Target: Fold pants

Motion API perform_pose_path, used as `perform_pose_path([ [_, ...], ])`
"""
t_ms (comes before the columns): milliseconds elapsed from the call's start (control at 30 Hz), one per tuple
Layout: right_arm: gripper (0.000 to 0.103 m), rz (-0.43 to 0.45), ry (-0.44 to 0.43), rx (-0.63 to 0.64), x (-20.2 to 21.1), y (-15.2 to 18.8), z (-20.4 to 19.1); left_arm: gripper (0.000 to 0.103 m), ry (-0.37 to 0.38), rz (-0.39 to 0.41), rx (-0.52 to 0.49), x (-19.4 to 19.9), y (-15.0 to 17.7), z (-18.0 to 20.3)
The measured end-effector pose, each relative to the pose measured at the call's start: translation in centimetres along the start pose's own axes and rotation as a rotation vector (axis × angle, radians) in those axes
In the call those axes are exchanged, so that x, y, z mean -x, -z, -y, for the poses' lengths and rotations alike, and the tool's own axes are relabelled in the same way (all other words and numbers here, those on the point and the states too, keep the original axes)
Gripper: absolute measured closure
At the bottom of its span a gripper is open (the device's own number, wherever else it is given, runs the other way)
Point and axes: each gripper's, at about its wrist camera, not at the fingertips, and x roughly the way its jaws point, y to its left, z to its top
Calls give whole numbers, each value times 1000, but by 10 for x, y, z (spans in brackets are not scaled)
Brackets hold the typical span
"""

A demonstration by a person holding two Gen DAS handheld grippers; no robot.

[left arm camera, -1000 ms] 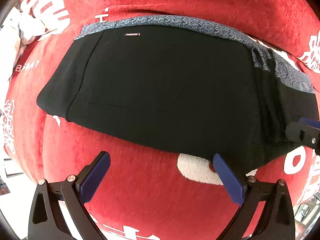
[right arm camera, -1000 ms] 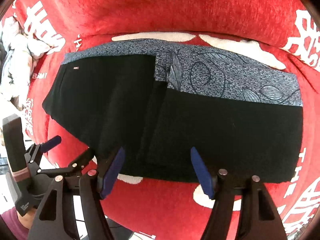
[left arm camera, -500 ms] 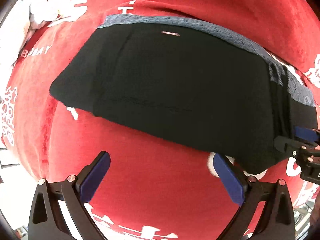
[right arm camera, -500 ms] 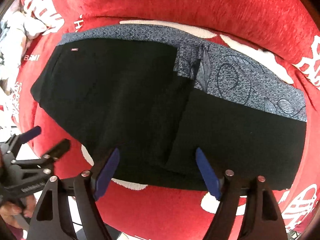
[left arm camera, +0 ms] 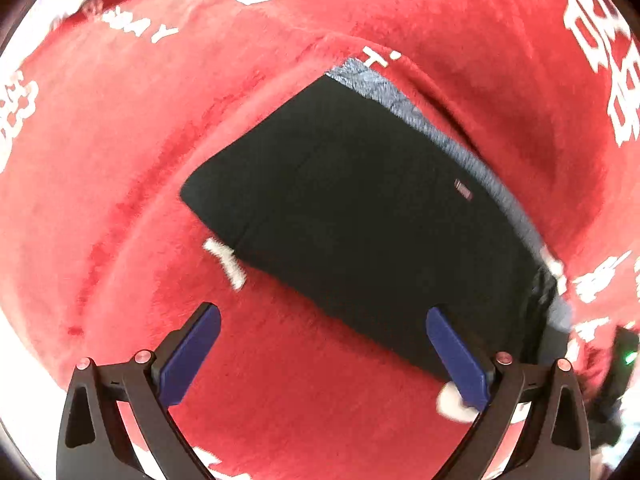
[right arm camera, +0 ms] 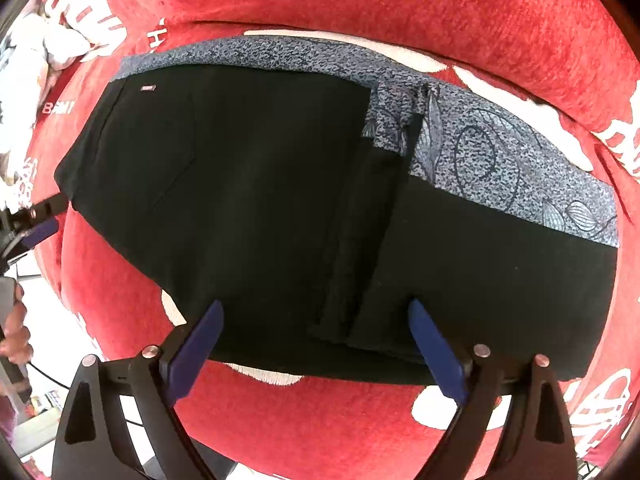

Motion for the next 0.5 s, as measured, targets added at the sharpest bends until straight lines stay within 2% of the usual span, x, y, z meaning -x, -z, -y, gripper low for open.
perform_pose_path([
  [100,8,0,6,11,0,1,0,0,97,7,53,-9,-6,-7],
  [200,8,-1,7,17,0,2,0,0,148,16,96,-20,-8,-9],
  [300,7,-1,11,23,-1,3,0,0,173,43,85,-22,-12,-4],
  [433,7,-1,20,29,-7,1,-8,0,192,49,121,-22,-18,2],
  [500,7,-4,21,29,-7,0,-9,0,214,89,115,-10,-19,10],
])
